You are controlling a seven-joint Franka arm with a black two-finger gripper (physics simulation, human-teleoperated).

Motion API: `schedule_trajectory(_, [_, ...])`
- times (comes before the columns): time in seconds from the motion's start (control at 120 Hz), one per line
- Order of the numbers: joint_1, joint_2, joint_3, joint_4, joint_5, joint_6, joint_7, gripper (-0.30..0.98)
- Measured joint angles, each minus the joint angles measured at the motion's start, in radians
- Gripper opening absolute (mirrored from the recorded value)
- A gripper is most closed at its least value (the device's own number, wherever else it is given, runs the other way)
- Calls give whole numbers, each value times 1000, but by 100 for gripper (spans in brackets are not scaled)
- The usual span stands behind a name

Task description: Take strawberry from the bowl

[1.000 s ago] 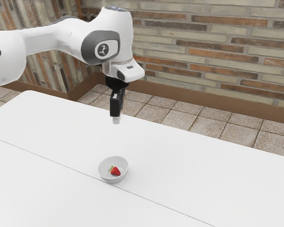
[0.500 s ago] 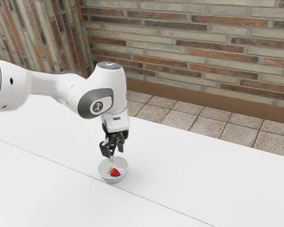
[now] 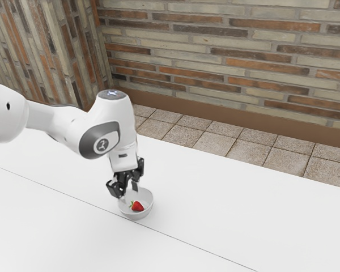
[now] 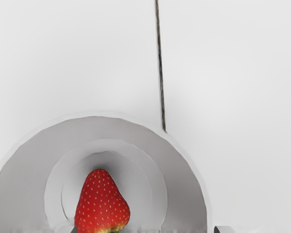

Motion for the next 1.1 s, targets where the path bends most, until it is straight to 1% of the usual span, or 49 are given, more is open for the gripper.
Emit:
schedule_trajectory(0.092, [23, 27, 0, 4, -8, 17, -25, 34])
schedule_trajectory(0.292, [24, 69, 0, 20, -17, 35, -114, 35])
schedule_trajectory(0.517, [35, 121, 1, 40, -6, 43, -185, 34])
schedule_trajectory(1.008, [36, 186, 2, 69, 3, 53, -267, 36])
schedule_trajectory(1.1, [36, 193, 2, 71, 3, 57, -276, 34])
